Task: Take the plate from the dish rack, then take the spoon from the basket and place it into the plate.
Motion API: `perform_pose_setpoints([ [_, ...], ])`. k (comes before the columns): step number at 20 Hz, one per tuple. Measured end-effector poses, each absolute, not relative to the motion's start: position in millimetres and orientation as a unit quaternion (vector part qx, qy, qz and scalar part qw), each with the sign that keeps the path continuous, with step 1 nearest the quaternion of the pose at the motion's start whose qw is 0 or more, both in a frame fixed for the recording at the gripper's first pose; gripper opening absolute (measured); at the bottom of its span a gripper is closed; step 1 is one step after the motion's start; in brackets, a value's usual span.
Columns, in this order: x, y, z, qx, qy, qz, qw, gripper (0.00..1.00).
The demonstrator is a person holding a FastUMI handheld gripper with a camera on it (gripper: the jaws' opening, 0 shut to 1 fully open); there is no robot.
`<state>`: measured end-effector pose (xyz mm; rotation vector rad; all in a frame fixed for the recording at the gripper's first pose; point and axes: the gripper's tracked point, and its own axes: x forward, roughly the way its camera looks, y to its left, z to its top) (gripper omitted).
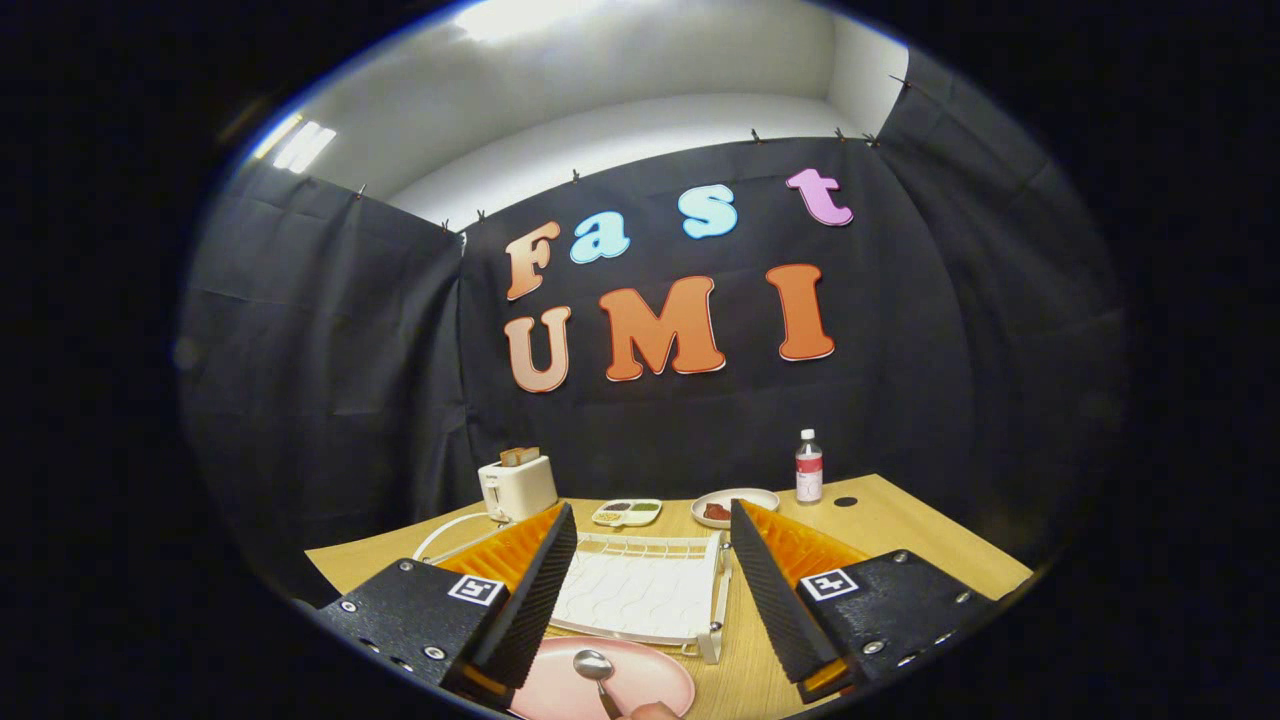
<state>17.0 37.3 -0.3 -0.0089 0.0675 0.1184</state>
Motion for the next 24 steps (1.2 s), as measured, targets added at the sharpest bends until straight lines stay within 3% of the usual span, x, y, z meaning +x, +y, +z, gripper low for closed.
perform_pose_setpoints([
  [10, 11.6, 33.7, 34.3, -0.104, -0.040, 0.040, 0.993, 0.96],
  [24, 4.2, 26.2, 35.9, -0.054, -0.086, 0.014, 0.995, 0.96],
])
